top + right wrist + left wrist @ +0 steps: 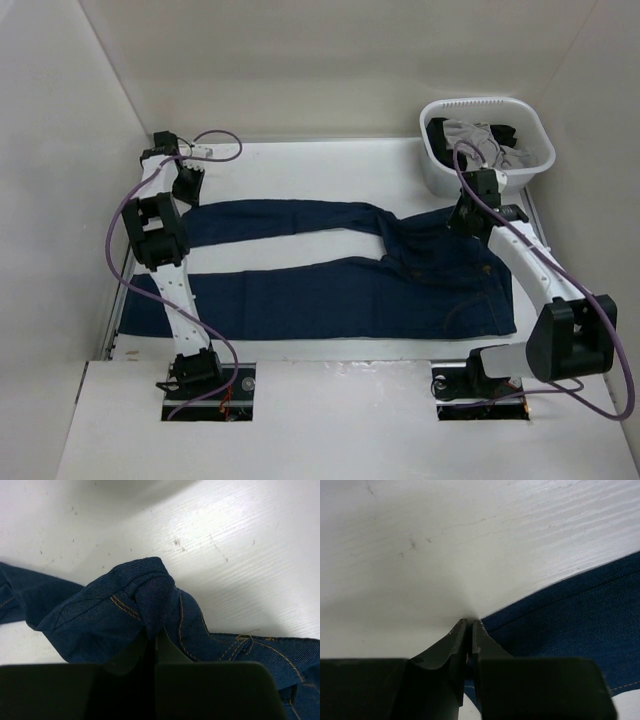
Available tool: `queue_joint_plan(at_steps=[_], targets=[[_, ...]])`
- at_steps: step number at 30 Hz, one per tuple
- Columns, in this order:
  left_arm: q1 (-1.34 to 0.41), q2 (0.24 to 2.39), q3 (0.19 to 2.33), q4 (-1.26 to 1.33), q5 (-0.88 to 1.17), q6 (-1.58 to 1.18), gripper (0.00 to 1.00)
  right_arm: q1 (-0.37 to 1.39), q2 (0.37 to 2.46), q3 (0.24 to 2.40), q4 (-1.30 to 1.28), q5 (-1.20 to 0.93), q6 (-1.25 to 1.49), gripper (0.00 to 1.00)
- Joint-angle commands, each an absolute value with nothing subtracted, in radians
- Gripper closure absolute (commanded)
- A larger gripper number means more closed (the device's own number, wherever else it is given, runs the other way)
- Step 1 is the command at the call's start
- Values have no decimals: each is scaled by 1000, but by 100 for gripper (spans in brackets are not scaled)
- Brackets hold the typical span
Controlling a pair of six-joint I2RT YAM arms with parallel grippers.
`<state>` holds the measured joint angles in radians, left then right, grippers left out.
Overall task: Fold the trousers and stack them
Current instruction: Fold the trousers
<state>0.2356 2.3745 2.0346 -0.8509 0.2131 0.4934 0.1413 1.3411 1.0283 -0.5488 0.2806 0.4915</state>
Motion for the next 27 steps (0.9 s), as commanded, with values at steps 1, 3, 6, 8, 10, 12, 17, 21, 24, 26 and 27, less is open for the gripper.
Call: queue_joint_plan(at_steps=[1, 3, 6, 8, 10, 12, 17, 21, 24, 26, 27], targets=[[266, 2275, 2002, -769, 134, 485, 100, 105, 1365, 1147, -462, 276, 459, 98], [286, 2212, 2043, -663, 85, 502, 100, 79, 1397, 1233, -450, 278, 424, 98], [315, 2134, 2114, -571, 48, 547, 100, 59, 1420, 1342, -420, 281, 382, 98], [331, 2070, 2100, -552, 38, 586, 100, 57, 1402, 1348, -390, 285, 353, 98], [347, 1970, 1996, -513, 44, 609, 100, 62, 1350, 1286, -351, 290, 348, 98], [364, 1858, 1846, -450, 54, 641, 100, 64, 1275, 1177, -325, 294, 371, 98], [407, 1568, 1372, -379, 55, 767, 100, 111, 1068, 864, -343, 344, 546, 90], [449, 1372, 1061, -370, 55, 822, 100, 249, 907, 663, -477, 345, 829, 52], [464, 1263, 910, -388, 55, 824, 100, 364, 812, 592, -630, 347, 1046, 0], [470, 1217, 841, -411, 57, 830, 100, 399, 737, 586, -724, 380, 1127, 0], [473, 1203, 816, -419, 60, 836, 100, 406, 703, 595, -757, 409, 1144, 0]])
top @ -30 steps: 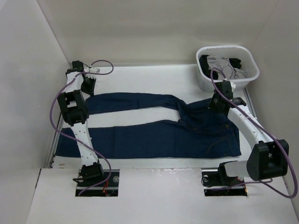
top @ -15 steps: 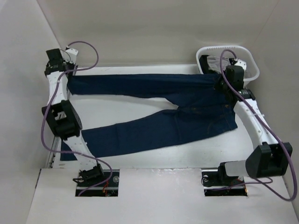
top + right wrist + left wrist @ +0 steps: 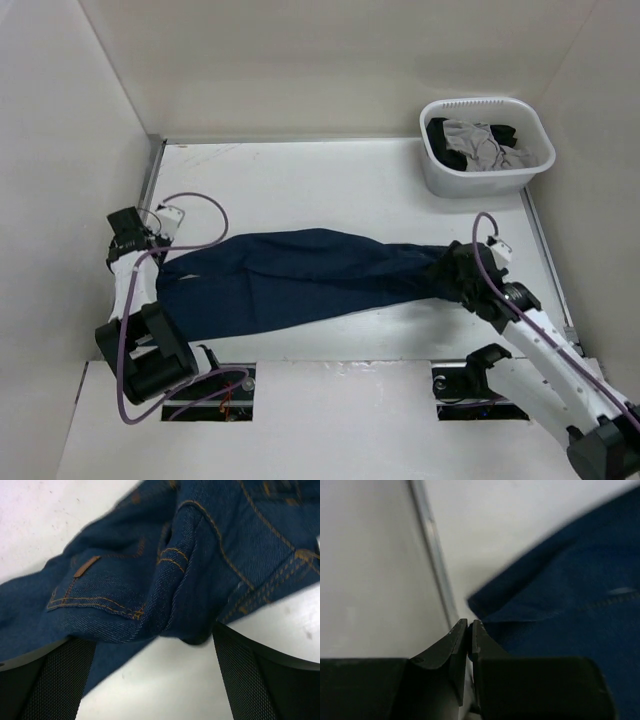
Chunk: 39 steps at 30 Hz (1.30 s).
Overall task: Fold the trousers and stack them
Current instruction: Fold the trousers
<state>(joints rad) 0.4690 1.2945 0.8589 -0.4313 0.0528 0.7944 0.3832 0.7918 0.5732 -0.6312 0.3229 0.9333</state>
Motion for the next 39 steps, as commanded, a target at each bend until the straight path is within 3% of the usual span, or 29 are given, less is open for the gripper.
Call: queue_joint_plan(at_steps=[1, 4, 9, 18, 31, 32, 33, 34, 35, 36, 39], targets=[[475, 1194, 795, -420, 63, 841, 100, 403, 683, 607, -771, 432, 1144, 0], [472, 1186, 759, -411, 61, 842, 100, 342, 716, 673, -766, 482, 1089, 0], [450, 1201, 767, -397, 55, 813, 100, 252, 879, 713, -715, 347, 1089, 0], [432, 1226, 769, -367, 31, 839, 100, 61, 854, 705, -617, 167, 1235, 0], [421, 1233, 750, -325, 5, 851, 100, -2, 1041, 670, -506, 11, 1328, 0], [421, 1232, 753, -322, 0, 850, 100, -22, 1046, 663, -499, 20, 1318, 12], [421, 1229, 756, -316, -5, 850, 100, -40, 1040, 660, -492, 26, 1303, 30], [421, 1229, 762, -308, -9, 850, 100, -68, 1028, 660, -486, 38, 1277, 62], [423, 1227, 770, -298, -12, 850, 100, -99, 1016, 672, -489, 54, 1244, 83], [427, 1227, 782, -285, -12, 850, 100, -126, 1009, 693, -492, 63, 1202, 97], [432, 1245, 853, -246, -2, 839, 100, -166, 1052, 848, -482, 63, 1031, 100]])
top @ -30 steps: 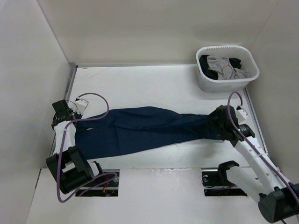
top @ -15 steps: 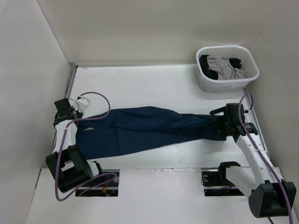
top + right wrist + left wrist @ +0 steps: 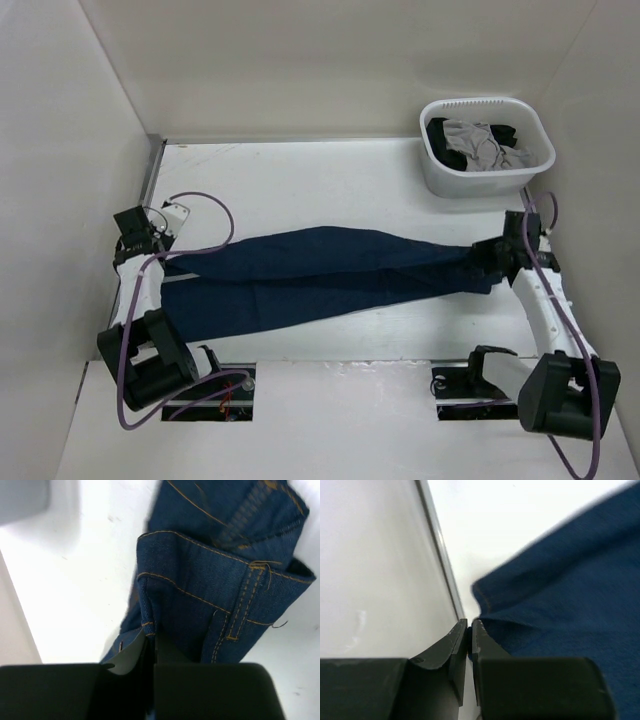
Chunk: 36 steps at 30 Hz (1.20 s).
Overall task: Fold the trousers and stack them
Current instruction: Fold the trousers
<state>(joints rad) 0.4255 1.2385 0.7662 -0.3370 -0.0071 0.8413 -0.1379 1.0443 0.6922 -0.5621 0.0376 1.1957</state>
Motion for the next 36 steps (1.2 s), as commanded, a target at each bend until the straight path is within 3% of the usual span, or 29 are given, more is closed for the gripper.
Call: queue_joint_plan(at_steps=[1, 6, 9, 14, 20, 25, 29, 31, 32, 34, 35, 36], targets=[[432, 1258, 894, -239, 0, 830, 100, -150, 1087, 918, -466, 55, 981, 100], [444, 1325, 1139, -258, 12, 804, 100, -6, 1297, 1277, -361, -2, 640, 100], [469, 1306, 1175, -339, 49, 842, 100, 50, 1318, 1318, -344, 55, 516, 100], [493, 1178, 1022, -478, 90, 856, 100, 64, 1168, 1016, -238, 123, 521, 100], [513, 1033, 763, -590, 71, 902, 100, -66, 1045, 657, -192, 160, 779, 93], [528, 931, 629, -638, -35, 986, 100, -188, 1092, 598, -167, 126, 816, 90], [536, 888, 641, -750, -74, 1009, 100, -216, 1077, 615, -172, 107, 807, 90], [548, 858, 650, -804, -84, 1043, 100, -211, 1042, 624, -173, 80, 804, 85], [551, 847, 653, -833, -90, 1064, 100, -211, 1029, 626, -181, 69, 801, 80], [555, 832, 646, -862, -97, 1089, 100, -205, 991, 614, -231, 25, 824, 45], [555, 825, 641, -867, -92, 1088, 100, -205, 965, 592, -259, 9, 865, 0], [552, 819, 635, -871, -89, 1082, 100, -205, 933, 563, -279, 3, 905, 0]])
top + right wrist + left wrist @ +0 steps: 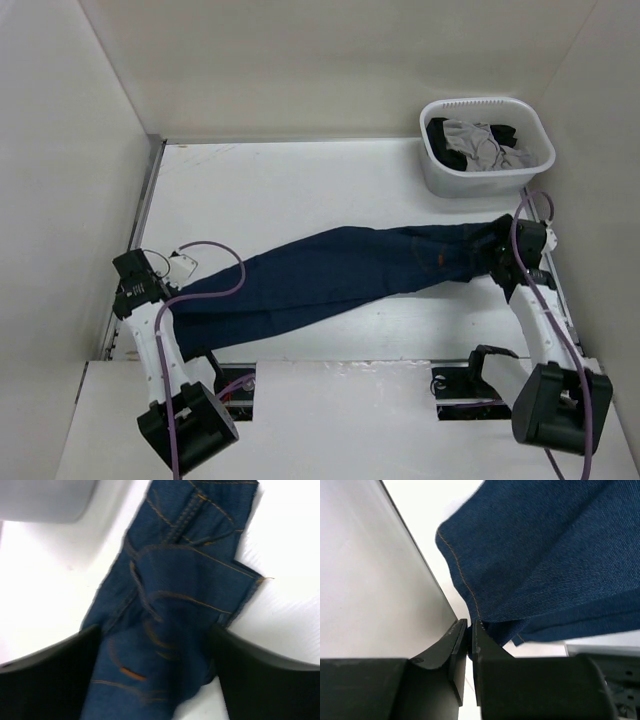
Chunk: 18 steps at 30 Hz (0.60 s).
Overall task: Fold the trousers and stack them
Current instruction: Fold the trousers
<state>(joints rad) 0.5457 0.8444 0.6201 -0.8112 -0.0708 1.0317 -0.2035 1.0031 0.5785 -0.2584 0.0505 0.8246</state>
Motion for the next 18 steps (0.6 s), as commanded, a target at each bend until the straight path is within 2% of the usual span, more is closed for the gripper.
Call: queue_joint_plan(at_steps=[1, 4, 12, 13, 15, 16, 17, 18], targets=[[548, 813, 627, -874, -89, 1072, 100, -228, 887, 530, -296, 8, 955, 0], [524, 776, 601, -885, -98, 1063, 100, -283, 845, 482, -313, 35, 1044, 0], [519, 762, 552, -930, -94, 1097, 97, -321, 1022, 485, -215, 48, 1080, 0], [516, 767, 552, -928, -92, 1097, 97, -337, 1017, 482, -209, 45, 1066, 13], [512, 775, 555, -910, -92, 1089, 99, -355, 985, 494, -222, 43, 1042, 71], [512, 778, 560, -893, -92, 1086, 100, -354, 962, 515, -241, 48, 1026, 86], [512, 782, 564, -873, -95, 1083, 100, -345, 944, 555, -261, 57, 1003, 95], [512, 787, 571, -850, -98, 1078, 100, -317, 937, 604, -276, 63, 964, 98]])
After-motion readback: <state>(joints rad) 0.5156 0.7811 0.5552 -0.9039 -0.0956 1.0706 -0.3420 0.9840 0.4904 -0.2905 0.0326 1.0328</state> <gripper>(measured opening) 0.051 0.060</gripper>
